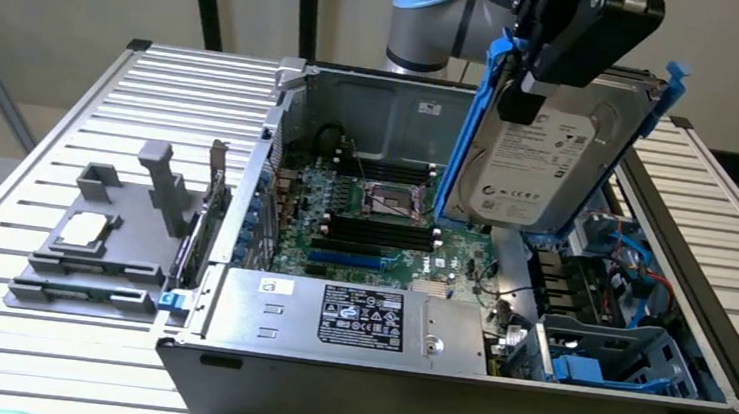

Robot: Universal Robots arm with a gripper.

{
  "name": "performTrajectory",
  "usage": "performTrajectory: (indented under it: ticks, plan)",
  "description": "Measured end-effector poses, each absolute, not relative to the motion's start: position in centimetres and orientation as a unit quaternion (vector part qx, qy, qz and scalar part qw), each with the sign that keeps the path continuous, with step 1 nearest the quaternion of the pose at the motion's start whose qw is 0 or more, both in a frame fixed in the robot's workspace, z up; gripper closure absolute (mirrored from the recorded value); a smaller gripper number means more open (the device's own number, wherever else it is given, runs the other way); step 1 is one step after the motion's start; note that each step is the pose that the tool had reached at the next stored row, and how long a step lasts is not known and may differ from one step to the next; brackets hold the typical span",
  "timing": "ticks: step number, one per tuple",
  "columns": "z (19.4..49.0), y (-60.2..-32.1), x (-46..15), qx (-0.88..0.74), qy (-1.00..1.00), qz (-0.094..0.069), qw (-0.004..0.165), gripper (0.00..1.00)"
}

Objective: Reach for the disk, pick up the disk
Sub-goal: 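Pick up the disk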

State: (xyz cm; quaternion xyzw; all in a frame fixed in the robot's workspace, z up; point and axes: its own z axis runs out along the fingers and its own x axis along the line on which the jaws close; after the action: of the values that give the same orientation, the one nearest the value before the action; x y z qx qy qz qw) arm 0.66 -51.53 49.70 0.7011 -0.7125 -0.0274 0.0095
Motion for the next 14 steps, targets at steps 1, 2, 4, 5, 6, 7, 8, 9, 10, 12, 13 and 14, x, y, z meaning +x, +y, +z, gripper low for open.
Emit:
performTrajectory:
  ticks: [1,2,4,5,6,7,8,9,10,12,13,14]
  plan:
    - [49.7,-51.8,1.0,0.701,-0.713,-0.027,0.009,0.67]
    - [49.7,-52.1,1.3,0.701,-0.713,-0.027,0.009,0.67]
    - [49.7,-52.6,2.0,0.701,-0.712,-0.027,0.009,0.67]
    - [49.7,-52.8,2.3,0.701,-0.713,-0.027,0.009,0.67]
    - [49.7,-53.1,2.6,0.701,-0.713,-0.027,0.009,0.67]
    - [49.7,-53.3,3.0,0.701,-0.713,-0.027,0.009,0.67]
    - [49.7,-53.6,3.3,0.701,-0.712,-0.027,0.009,0.67]
    - [49.7,-53.9,3.6,0.701,-0.712,-0.027,0.009,0.67]
    - [49.7,-54.1,4.0,0.701,-0.713,-0.027,0.009,0.67]
    - [49.8,-54.7,4.6,0.701,-0.713,-0.027,0.009,0.67]
    - [49.8,-54.9,4.9,0.701,-0.712,-0.027,0.009,0.67]
    - [49.8,-55.2,5.3,0.701,-0.713,-0.027,0.009,0.67]
